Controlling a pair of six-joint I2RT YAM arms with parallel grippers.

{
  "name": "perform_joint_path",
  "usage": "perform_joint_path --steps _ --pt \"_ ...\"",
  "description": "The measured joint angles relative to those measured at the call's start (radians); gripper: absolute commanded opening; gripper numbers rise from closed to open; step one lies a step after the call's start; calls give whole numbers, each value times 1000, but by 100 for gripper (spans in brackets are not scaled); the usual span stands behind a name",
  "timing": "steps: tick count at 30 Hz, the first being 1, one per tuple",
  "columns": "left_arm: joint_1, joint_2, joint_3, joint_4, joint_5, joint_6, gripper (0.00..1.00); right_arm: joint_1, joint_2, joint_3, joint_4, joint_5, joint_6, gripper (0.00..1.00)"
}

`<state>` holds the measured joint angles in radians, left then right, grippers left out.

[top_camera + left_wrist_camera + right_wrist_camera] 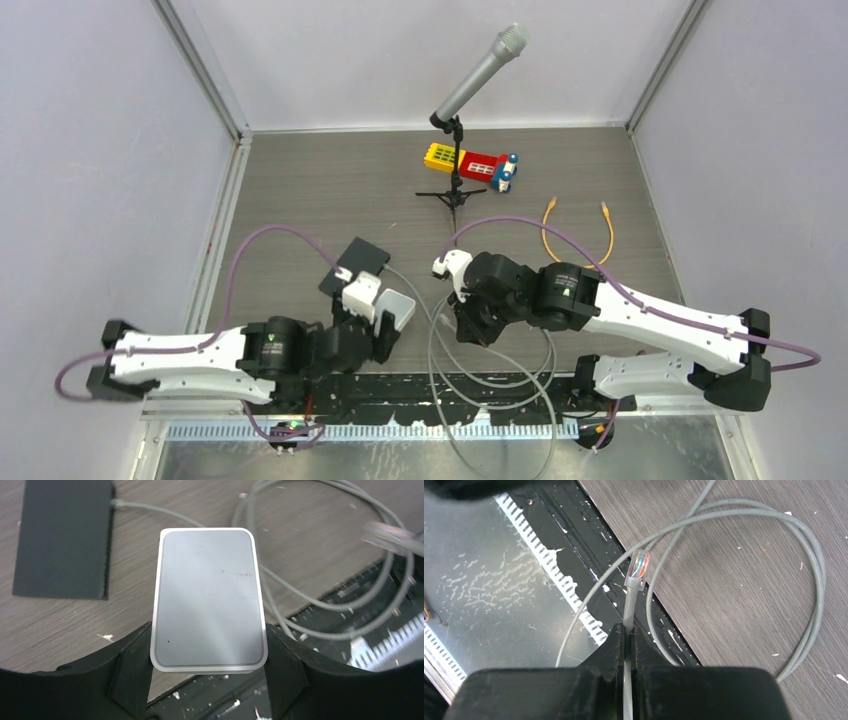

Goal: Insert the plug into the switch port
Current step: Insert the connector into the switch port.

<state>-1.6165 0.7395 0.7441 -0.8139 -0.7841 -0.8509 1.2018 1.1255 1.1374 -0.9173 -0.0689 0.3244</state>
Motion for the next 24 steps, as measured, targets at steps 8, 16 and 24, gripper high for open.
perform_joint_path --steps 8,16,24 --pt "303 2 -55 144 289 206 0 0 -59 -26 -5 20 11 1" --pt "303 37 -43 232 423 261 0 -4 17 -26 35 0 26 0" --pt "303 37 -43 285 456 286 0 -45 53 -54 65 -63 49 1"
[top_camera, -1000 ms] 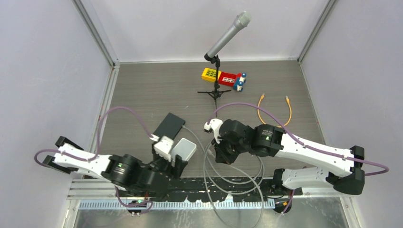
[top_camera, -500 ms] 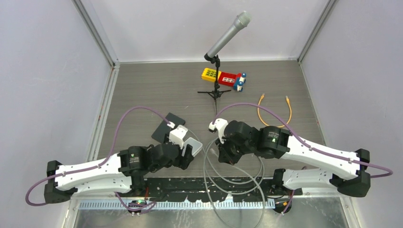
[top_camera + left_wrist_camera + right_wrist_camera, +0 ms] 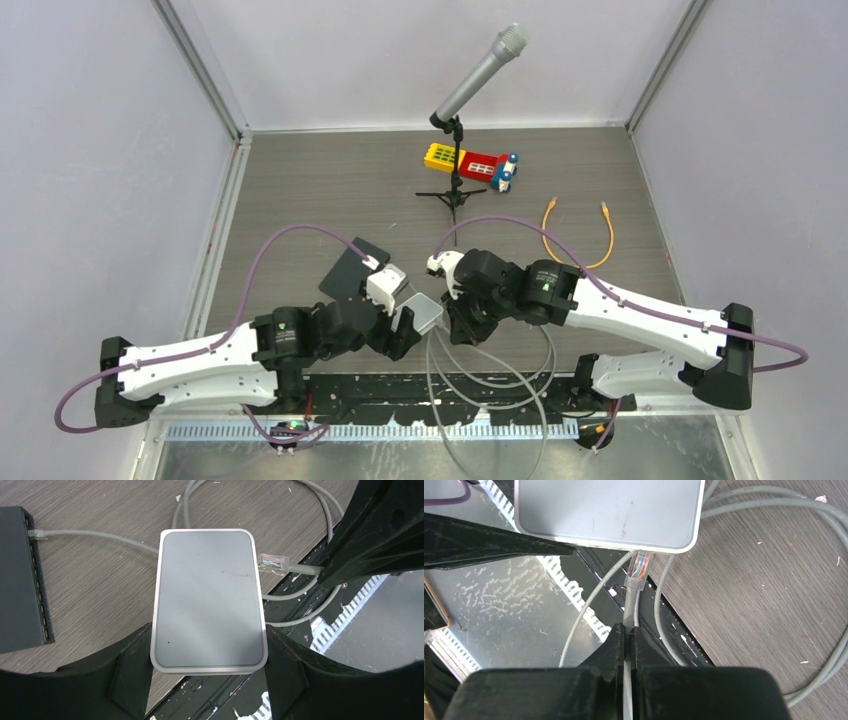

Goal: Insert the plug into the switch port
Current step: Insert the connector into the switch port.

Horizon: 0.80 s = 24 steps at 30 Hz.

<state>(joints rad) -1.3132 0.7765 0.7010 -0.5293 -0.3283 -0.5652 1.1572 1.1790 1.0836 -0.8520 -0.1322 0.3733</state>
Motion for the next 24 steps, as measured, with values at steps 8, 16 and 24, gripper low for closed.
perform_joint_path --steps 8,16,24 --pt "0 6 0 5 0 11 0 -26 0 -18 14 -41 20 0" --pt "0 1 0 8 -8 18 0 -32 -1 -30 14 -47 27 1" --pt "0 -8 0 10 -9 23 0 -43 -1 -35 14 -46 27 0"
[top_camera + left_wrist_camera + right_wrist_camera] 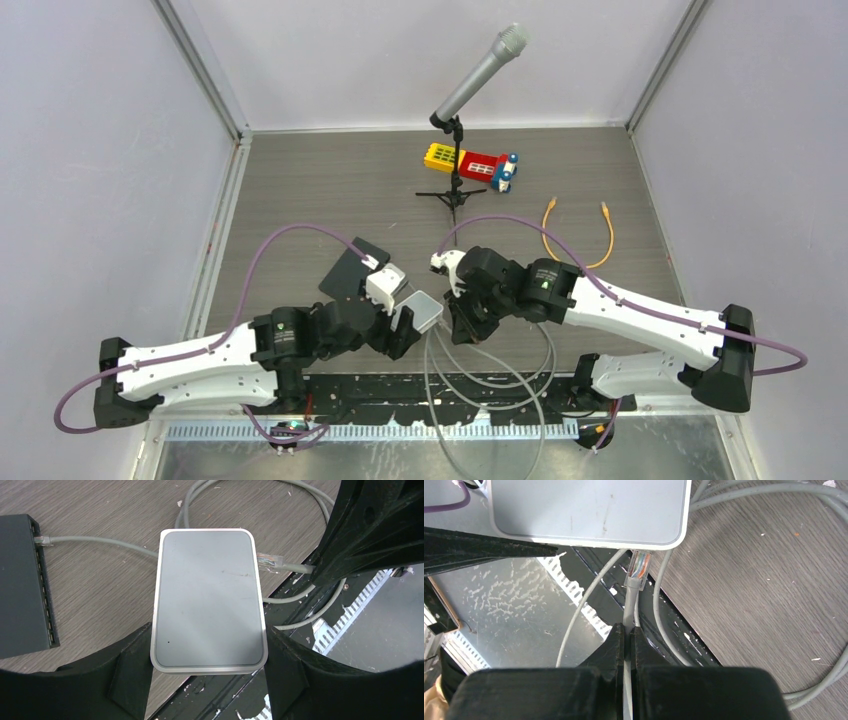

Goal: Insert the plug into the switch port
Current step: Insert the connector into the switch port.

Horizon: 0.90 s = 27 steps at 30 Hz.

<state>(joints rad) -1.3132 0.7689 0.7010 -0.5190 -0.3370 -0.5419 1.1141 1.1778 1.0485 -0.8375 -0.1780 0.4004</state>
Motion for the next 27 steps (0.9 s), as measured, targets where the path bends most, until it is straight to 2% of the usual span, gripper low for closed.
perform_joint_path --steps 27 --pt "6 11 -4 18 24 4 0 -18 3 0 -2 -14 -1 0"
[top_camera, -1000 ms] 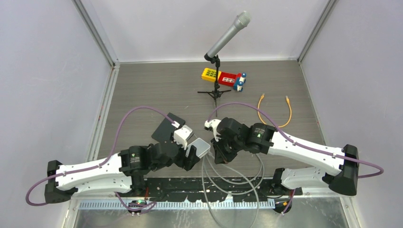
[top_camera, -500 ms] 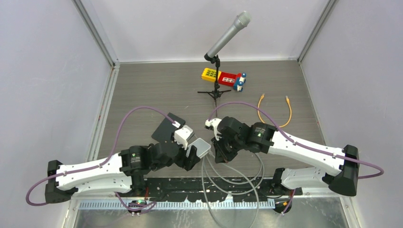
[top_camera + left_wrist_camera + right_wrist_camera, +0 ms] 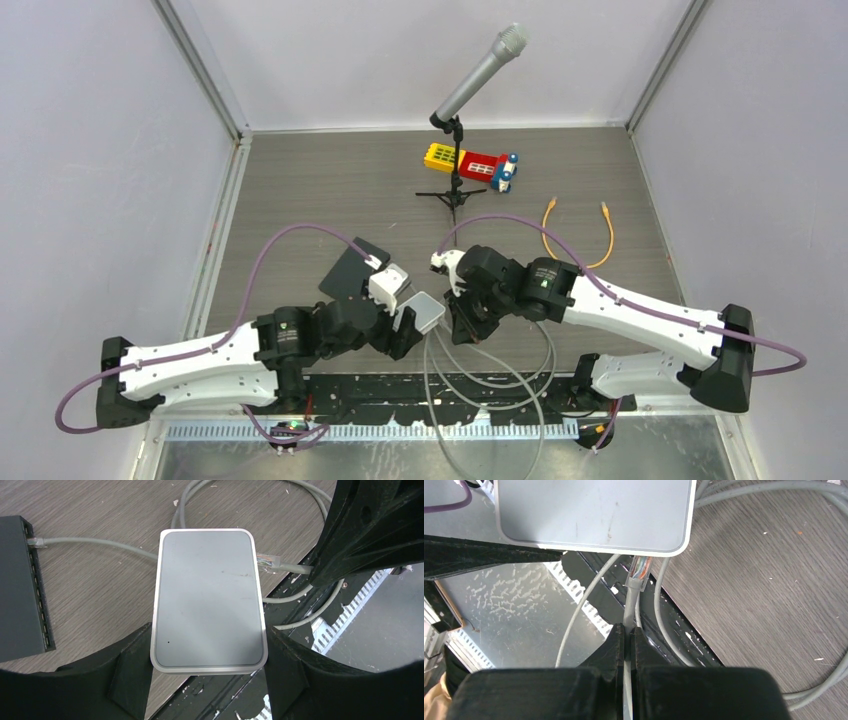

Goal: Insert the plug into the switch port
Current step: Insert the connector into the switch port.

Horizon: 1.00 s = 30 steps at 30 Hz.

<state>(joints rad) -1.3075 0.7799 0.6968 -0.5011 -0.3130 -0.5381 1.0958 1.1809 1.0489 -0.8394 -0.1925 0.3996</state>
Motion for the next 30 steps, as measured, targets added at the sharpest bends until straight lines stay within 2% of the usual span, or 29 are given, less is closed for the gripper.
perform_joint_path --steps 30 --pt "10 24 -16 32 18 25 0 -27 39 0 -9 1 -2 0"
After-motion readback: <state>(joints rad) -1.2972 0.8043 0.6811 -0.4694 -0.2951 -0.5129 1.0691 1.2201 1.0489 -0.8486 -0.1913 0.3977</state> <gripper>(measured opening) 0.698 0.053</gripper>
